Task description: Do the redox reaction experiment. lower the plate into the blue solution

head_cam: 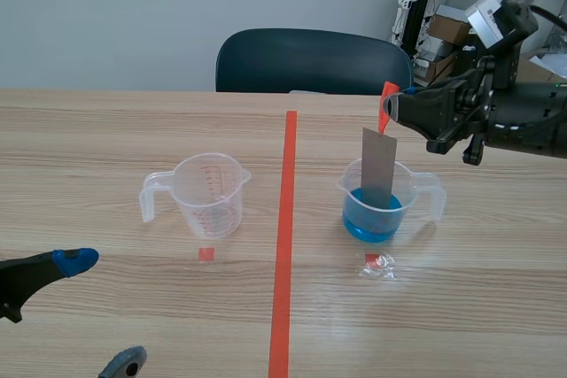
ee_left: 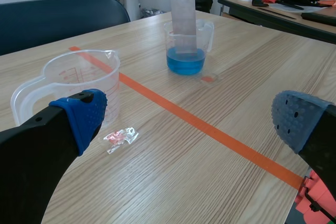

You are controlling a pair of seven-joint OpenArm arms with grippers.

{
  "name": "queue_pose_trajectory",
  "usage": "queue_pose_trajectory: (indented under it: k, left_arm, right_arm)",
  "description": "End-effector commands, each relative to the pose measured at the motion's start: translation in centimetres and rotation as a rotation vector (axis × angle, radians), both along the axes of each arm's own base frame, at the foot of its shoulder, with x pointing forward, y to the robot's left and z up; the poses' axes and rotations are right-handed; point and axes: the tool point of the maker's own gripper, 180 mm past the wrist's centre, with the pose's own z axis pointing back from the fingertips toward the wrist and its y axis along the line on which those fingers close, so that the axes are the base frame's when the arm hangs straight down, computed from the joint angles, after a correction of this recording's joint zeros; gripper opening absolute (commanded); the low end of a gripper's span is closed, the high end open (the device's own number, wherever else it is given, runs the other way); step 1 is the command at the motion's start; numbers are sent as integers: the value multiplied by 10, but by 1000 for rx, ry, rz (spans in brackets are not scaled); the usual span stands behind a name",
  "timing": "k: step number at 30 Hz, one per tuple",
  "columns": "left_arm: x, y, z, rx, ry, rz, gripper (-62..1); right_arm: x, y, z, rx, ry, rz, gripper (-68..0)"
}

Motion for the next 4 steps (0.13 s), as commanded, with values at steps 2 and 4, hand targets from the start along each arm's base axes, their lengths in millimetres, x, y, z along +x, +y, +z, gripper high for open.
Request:
queue_pose_trajectory:
  k: [2, 4]
  left_arm:
    - [2, -1, 9, -18, -28, -4, 14]
    - [2, -1, 9, -18, -28, -4, 14]
  right_arm:
    - [3, -2, 7, 4, -20, -1, -671]
    - [3, -2, 7, 3, -20, -1, -671]
